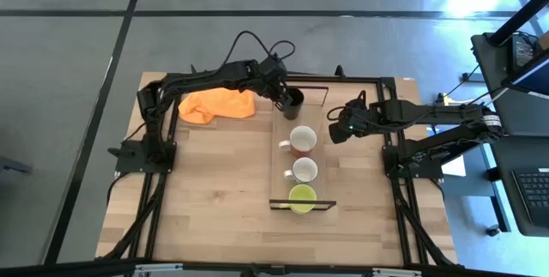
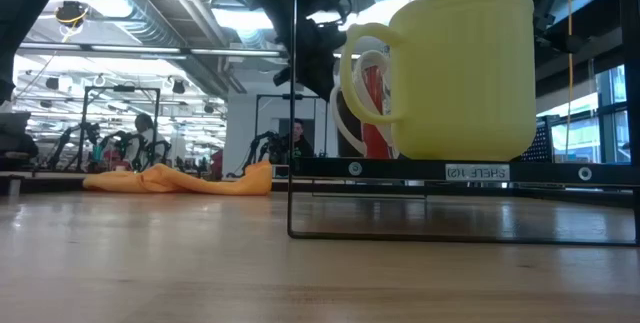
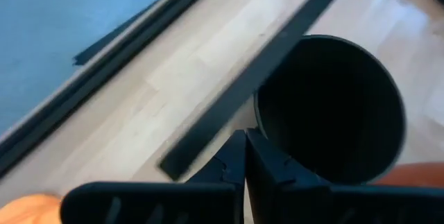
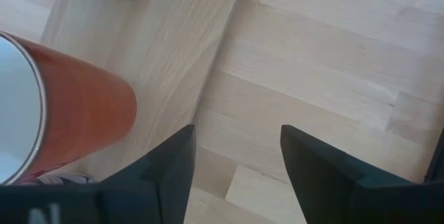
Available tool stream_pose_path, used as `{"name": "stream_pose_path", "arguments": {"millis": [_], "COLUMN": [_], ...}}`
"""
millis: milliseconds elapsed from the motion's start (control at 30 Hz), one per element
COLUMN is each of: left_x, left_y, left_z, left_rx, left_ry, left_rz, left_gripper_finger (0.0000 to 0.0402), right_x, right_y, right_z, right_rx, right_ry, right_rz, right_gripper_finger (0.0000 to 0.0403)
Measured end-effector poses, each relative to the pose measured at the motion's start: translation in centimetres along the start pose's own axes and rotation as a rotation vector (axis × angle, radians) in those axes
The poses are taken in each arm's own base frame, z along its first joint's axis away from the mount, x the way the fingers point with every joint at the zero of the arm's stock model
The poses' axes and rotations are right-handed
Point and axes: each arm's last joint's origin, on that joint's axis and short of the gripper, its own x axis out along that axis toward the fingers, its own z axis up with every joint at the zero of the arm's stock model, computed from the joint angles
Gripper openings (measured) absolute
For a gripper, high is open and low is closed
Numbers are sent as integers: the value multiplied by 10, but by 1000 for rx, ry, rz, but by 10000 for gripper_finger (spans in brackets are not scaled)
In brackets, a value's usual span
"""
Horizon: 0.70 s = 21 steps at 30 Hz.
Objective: Stack small to large cups/mugs on shelf
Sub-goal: Put the black cup on the shelf
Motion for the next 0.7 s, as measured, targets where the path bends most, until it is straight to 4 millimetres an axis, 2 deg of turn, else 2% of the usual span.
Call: {"name": "stream_pose_path", "arguments": {"millis": [233,600,700], "left_x": [5,2,2], "left_y": [-6,-24,-24], "left_z": [-3,-5,-6], "left_rx": [16,96,112], "left_ry": [35,25,31], "left_rz": [-76,-207,-188], "left_gripper_finger": [0,0,0], "right_x": [0,0,0], "right_y": [0,0,0], "right_z": [0,0,0], "right_rx": [4,7,7], "right_ry": [0,0,0], "right_rz": [0,1,1], "right_gripper_finger": [213,213,213]}}
